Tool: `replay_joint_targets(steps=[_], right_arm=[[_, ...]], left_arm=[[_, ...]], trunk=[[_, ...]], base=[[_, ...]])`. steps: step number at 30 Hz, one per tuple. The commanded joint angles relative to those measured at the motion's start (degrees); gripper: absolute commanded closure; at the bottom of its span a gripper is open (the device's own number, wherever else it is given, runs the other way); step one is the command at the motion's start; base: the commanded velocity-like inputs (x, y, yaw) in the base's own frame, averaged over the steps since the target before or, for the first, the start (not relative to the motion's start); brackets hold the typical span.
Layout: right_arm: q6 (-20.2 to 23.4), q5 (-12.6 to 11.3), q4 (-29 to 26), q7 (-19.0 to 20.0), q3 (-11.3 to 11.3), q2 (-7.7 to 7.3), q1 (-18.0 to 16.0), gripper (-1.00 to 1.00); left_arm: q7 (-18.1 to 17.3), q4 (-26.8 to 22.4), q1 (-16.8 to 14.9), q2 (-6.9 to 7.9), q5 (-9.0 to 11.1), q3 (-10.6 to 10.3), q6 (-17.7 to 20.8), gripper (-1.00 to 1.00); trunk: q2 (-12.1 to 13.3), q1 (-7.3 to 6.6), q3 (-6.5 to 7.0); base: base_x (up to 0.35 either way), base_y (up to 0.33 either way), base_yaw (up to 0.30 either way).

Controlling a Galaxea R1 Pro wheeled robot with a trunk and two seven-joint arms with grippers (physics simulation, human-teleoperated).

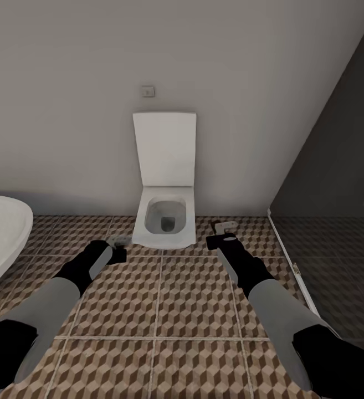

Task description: Take the four mousetraps from the cabinet in the bathroom and place them on the bathroom floor. Make sure all four end up on the same floor surface, and ensure that at least two of them are either under or directly next to the same bathroom sink.

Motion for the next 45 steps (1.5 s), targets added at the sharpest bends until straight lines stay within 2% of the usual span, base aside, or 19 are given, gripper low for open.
replay_joint_targets(steps=[1, 5, 9, 14, 17, 27, 31, 35, 39, 42, 45], right_arm=[[0.1, -0.7, 0.0, -0.5, 0.3, -0.04, -0.1, 1.00], [-0.1, -0.8, 0.4, -0.5, 0.3, -0.18, -0.1, 1.00], [-1.4, -0.9, 3.7, -0.3, 0.3, -0.31, -0.1, 1.00], [-9.9, -0.9, 13.0, 2.8, 0.3, -0.50, -0.1, 1.00], [-13.0, -0.9, 17.2, 4.7, 0.3, -0.57, -0.1, 1.00], [-20.8, -0.9, 23.8, 6.2, 0.3, -0.41, -0.1, 1.00], [-21.5, -0.9, 24.1, 7.4, 0.3, -0.37, -0.1, 1.00], [-21.8, -0.9, 24.2, 8.2, 0.3, -0.35, 0.0, 1.00], [-21.8, -0.9, 24.2, 8.4, 0.3, -0.39, 0.0, 1.00], [-21.8, -0.8, 24.3, 8.4, 0.3, -0.46, 0.0, 1.00], [-21.8, -0.8, 24.3, 8.4, 0.3, -0.55, 0.0, 1.00]], left_arm=[[0.5, 0.1, 0.0, 0.16, 0.4, -0.5, 0.0, 1.00], [0.4, 0.3, 0.0, 0.33, 0.4, -0.6, -0.3, 1.00], [0.4, 0.3, 0.0, 0.37, 0.4, -0.7, -0.5, 1.00], [0.4, 0.5, 0.1, 0.44, 0.4, -0.8, -0.5, 1.00], [0.4, 0.6, 0.2, 0.46, 0.4, -0.9, -0.5, 1.00], [0.5, 2.7, 0.7, 0.38, 0.4, -1.1, -0.9, 1.00], [0.5, 5.6, 1.1, 0.38, 0.4, -1.1, -3.3, 1.00], [0.4, 8.7, 1.3, 0.27, 0.4, -1.2, -7.4, 1.00], [0.4, 10.1, 1.4, 0.06, 0.4, -1.4, -8.5, 1.00], [0.4, 10.5, 1.8, -0.66, 0.4, -2.0, -8.8, 1.00], [0.5, 10.7, 2.0, -1.43, 0.4, -2.4, -8.9, 1.00]], trunk=[[0.0, 0.00, -0.04], [0.0, 0.00, -0.04], [0.0, 0.00, -0.04], [0.0, 0.00, -0.04], [0.0, 0.00, -0.04], [0.0, 0.00, -0.04], [0.0, 0.00, -0.04], [0.0, 0.00, -0.04], [0.0, 0.00, -0.04], [0.0, 0.00, -0.04], [-1.2, 0.65, -0.58]], base=[[0.000, 0.000, 0.000], [0.000, 0.000, 0.000], [0.000, 0.000, 0.000], [0.000, 0.000, 0.000], [0.000, 0.000, 0.000], [0.000, 0.000, 0.000], [0.000, 0.000, 0.000], [0.000, 0.000, 0.000], [0.000, 0.000, 0.000], [0.000, 0.000, 0.000], [0.000, 0.000, 0.000]])
